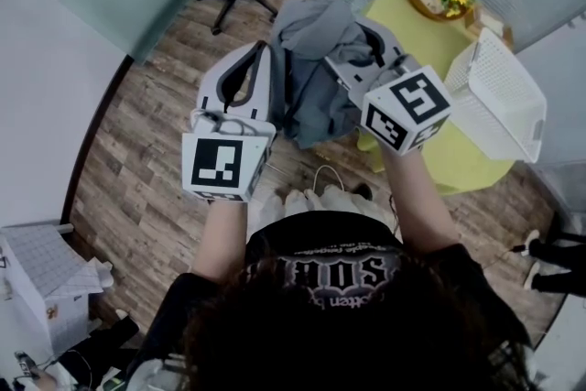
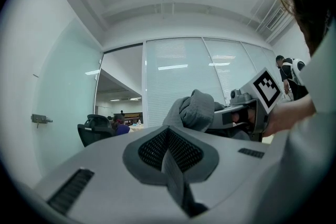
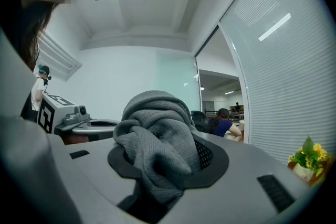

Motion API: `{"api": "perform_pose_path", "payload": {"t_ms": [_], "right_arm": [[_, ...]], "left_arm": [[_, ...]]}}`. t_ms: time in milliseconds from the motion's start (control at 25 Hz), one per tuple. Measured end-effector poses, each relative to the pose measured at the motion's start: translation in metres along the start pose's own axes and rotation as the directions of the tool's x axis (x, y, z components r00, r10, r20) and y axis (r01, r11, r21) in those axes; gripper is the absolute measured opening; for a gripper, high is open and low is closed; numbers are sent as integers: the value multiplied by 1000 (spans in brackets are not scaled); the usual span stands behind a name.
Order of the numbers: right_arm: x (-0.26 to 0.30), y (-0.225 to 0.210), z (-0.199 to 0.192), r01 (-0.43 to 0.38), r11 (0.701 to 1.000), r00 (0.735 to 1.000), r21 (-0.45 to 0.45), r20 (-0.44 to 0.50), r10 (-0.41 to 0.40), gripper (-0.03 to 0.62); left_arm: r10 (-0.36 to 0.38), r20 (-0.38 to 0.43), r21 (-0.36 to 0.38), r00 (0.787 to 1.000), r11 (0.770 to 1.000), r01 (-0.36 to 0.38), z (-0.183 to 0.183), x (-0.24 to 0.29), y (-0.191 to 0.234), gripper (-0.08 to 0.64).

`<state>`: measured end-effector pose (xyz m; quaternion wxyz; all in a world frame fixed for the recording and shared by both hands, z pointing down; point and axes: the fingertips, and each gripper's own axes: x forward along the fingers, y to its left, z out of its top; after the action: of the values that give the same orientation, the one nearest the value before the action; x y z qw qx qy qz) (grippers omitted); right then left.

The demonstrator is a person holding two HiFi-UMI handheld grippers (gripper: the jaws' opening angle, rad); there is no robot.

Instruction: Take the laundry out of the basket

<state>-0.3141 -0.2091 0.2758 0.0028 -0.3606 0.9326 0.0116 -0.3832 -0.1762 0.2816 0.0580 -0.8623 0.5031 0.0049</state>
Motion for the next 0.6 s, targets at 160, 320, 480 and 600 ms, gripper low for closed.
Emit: {"api": "perform_pose_path", "payload": {"t_ms": [160,320,480,600], "right_arm": [[1,7,-5,-13,1000,1000,-15,-29,12,170],[0,6,-9,-12,1000,999,-5,-30,12,170],[1,3,-12,7,1000,999,13,-36,-6,170],[2,5,-12,13,1000,999,12,-49,-12,169]], "left_arm": [[10,1,1,1000,1000,-10,0,-4,3,-2],[25,-5,3,1000,1000,-25,0,-3,6,-2],[37,-5,-4,999,999,-37,0,-2,12,-2],[42,-4,-2,999,999,-42,2,-3,15,-2]]}}
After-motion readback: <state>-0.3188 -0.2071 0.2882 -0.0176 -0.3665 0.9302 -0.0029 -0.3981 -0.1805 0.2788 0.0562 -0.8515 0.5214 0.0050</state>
